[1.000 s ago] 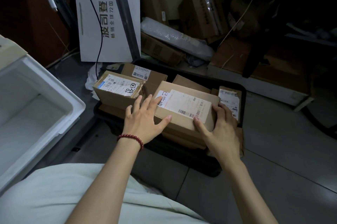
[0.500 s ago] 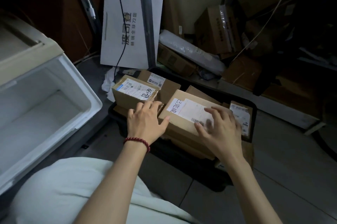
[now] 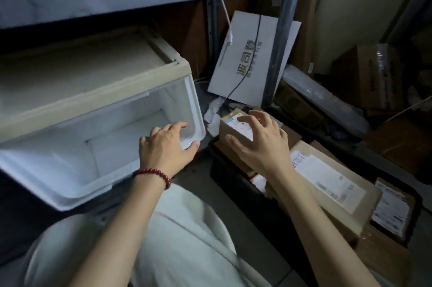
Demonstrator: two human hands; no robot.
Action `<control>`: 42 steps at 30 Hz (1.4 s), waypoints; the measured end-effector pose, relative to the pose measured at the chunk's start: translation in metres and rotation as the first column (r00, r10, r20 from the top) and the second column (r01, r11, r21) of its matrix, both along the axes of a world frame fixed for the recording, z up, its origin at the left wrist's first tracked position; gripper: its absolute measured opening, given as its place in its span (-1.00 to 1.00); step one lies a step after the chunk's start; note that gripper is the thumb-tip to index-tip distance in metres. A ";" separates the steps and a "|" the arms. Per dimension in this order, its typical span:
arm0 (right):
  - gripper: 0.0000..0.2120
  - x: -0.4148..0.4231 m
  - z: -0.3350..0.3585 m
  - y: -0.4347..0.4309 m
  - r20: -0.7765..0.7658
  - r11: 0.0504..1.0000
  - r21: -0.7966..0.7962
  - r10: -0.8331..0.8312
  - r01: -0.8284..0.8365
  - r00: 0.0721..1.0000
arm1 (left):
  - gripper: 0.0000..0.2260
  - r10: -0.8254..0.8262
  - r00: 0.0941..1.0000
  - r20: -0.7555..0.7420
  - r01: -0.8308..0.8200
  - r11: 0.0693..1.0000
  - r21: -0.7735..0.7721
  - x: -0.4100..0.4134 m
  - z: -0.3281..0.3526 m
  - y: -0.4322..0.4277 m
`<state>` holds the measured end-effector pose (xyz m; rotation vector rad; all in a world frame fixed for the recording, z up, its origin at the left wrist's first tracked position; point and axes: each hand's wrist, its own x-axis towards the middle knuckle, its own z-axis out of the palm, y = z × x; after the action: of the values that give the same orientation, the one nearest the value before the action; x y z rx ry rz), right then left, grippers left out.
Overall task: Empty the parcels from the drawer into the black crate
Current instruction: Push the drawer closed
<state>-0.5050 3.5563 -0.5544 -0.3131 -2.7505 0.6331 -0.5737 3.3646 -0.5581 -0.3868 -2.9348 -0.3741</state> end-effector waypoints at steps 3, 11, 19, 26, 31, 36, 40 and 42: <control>-0.52 -0.022 0.019 -0.041 -0.062 0.987 0.013 0.160 -0.160 0.985 | -0.50 0.097 0.995 0.011 -0.097 0.995 0.000 -0.001 0.018 -0.041; -0.55 -0.061 0.049 -0.126 -0.139 0.917 0.092 0.398 -0.388 0.907 | -0.51 0.303 0.947 -0.109 -0.309 0.950 -0.040 0.010 0.043 -0.116; -0.59 -0.102 0.044 -0.158 -0.073 0.884 0.181 0.450 -0.432 0.890 | -0.56 0.387 0.912 -0.135 -0.399 0.914 -0.073 -0.001 0.025 -0.143; -0.71 -0.135 0.032 -0.180 -0.264 0.901 0.171 0.433 -0.400 0.862 | -0.62 0.381 0.880 -0.283 -0.394 0.919 0.014 -0.039 0.035 -0.145; -0.69 -0.154 0.013 -0.182 -0.232 0.903 0.139 0.430 -0.408 0.873 | -0.67 0.372 0.887 -0.272 -0.384 0.923 0.011 -0.060 0.027 -0.150; -0.73 -0.165 0.007 -0.189 -0.232 0.902 0.172 0.427 -0.396 0.874 | -0.78 0.366 0.879 -0.306 -0.374 0.927 0.037 -0.069 0.023 -0.149; -0.80 -0.172 0.005 -0.194 -0.286 0.920 0.189 0.387 -0.344 0.877 | -0.80 0.372 0.874 -0.311 -0.383 0.923 0.029 -0.073 0.019 -0.147; -0.83 -0.174 0.004 -0.193 -0.315 0.925 0.187 0.376 -0.331 0.872 | -0.83 0.380 0.864 -0.330 -0.388 0.921 0.044 -0.074 0.018 -0.147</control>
<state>-0.6792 3.3633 -0.5506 0.3171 -2.4998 0.5316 -0.6479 3.2179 -0.5403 0.1298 -2.5956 -0.1933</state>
